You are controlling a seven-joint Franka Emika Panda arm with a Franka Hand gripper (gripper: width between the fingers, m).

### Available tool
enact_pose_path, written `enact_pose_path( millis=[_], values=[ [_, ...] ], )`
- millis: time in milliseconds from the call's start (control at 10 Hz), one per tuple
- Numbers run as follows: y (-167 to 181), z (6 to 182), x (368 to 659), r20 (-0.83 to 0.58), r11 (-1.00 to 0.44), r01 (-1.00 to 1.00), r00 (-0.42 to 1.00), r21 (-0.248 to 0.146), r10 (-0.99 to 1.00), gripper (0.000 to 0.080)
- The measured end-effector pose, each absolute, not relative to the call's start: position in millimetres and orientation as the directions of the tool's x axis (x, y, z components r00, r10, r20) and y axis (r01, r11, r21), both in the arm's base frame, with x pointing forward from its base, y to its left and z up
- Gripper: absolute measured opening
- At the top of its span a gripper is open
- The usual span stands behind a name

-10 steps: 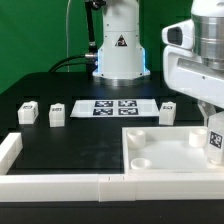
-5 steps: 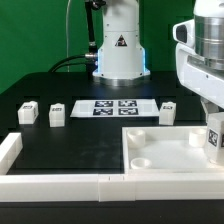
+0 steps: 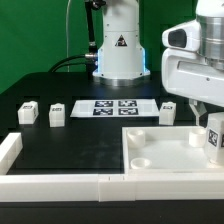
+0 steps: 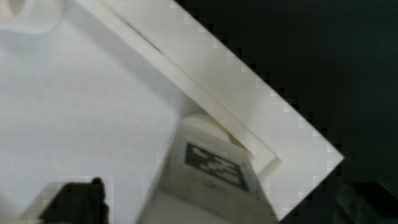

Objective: Assemble one leg

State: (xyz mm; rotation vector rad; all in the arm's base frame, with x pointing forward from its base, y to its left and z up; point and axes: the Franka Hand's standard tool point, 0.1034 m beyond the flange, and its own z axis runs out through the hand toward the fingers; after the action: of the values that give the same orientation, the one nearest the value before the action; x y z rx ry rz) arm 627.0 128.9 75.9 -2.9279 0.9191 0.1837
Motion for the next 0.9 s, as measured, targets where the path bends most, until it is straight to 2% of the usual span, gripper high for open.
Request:
enact_pose_path(
  millis=[200,300,400,600,800,900],
  values=[
    [127.2,75.2,627.2,-0.110,-0.946,-0.320,0.943,-0.043,-0.314,0.0649],
    [128.8,74.5,626.3,-0.097,-0.989,-0.146,0.985,-0.037,-0.141,0.0649],
    [130.0,74.5,625.6,-0.094,-0.997,-0.065,0.994,-0.033,-0.062,0.0649],
    [123.7,73.4,627.3,-0.093,-0.971,0.232,0.967,-0.048,0.236,0.0649],
    [123.2,72.9,627.5,-0.092,-0.969,0.241,0.965,-0.049,0.245,0.0649],
    [123.0,72.9,627.5,-0.092,-0.969,0.241,0.965,-0.049,0.244,0.0517]
  ],
)
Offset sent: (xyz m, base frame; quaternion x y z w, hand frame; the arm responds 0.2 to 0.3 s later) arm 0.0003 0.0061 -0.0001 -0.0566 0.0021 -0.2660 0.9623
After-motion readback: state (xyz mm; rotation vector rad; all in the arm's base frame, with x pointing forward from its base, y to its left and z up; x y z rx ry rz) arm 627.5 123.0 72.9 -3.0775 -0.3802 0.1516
